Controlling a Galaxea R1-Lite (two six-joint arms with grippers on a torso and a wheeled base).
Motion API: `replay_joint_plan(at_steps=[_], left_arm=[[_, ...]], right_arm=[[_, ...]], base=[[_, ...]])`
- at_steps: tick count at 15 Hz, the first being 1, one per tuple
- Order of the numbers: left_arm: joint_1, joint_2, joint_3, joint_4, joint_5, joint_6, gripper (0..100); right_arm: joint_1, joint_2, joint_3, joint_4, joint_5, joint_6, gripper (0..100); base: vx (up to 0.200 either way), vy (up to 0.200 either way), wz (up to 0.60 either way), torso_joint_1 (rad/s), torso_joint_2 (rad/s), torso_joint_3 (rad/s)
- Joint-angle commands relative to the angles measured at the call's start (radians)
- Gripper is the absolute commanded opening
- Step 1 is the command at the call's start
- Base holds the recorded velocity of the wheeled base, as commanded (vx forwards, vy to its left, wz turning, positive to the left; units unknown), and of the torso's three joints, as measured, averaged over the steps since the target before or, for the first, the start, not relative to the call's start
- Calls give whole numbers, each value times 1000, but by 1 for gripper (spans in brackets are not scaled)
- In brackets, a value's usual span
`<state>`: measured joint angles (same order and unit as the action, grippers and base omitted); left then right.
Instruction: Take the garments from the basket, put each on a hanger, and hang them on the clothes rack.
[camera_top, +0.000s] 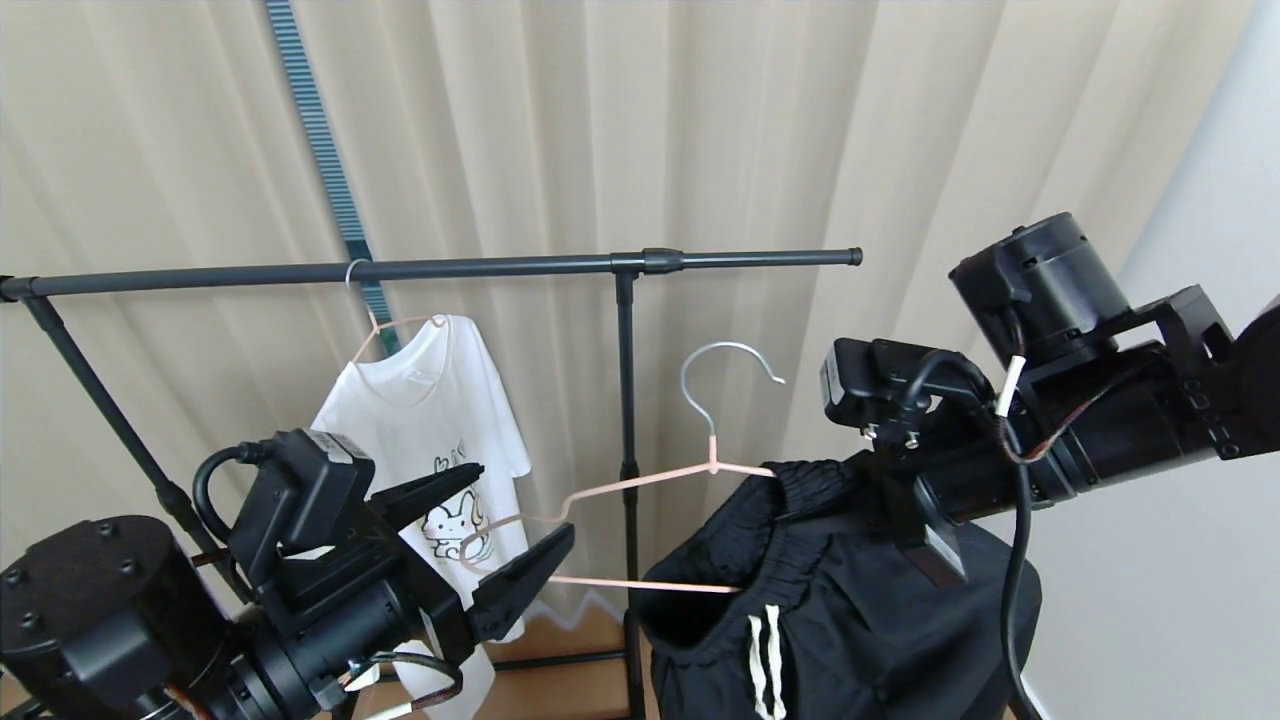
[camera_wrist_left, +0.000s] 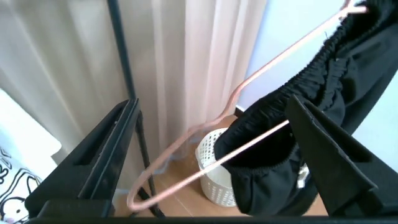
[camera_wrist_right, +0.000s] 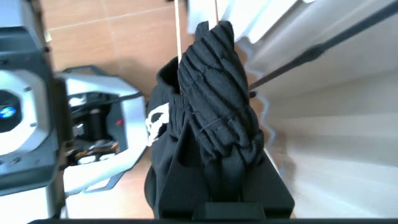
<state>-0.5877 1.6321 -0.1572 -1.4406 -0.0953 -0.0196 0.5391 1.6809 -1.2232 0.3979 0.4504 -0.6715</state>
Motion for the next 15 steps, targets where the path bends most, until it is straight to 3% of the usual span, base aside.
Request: replay_joint_plan(at_steps=[1, 3, 5, 8, 15], left_arm=[[52, -2, -45, 49, -6, -31, 100], [54, 2, -99, 192, -9, -114, 100], [65, 6, -151, 307, -27, -186, 100], [75, 46, -143, 324, -90, -203, 100], [31, 201, -146, 316, -96, -253, 100]], right_arm=[[-31, -64, 159, -169, -1, 0, 0], [-67, -99, 264, -320, -1, 0, 0], [-105, -115, 301, -416, -4, 1, 0], [-136, -144, 297, -429, 1, 6, 0], [-128, -196, 344, -511, 2, 9, 0]], base=[[0, 0, 0, 0, 0, 0], [0, 0, 0, 0, 0, 0], [0, 0, 0, 0, 0, 0], [0, 0, 0, 0, 0, 0], [0, 0, 0, 0, 0, 0]])
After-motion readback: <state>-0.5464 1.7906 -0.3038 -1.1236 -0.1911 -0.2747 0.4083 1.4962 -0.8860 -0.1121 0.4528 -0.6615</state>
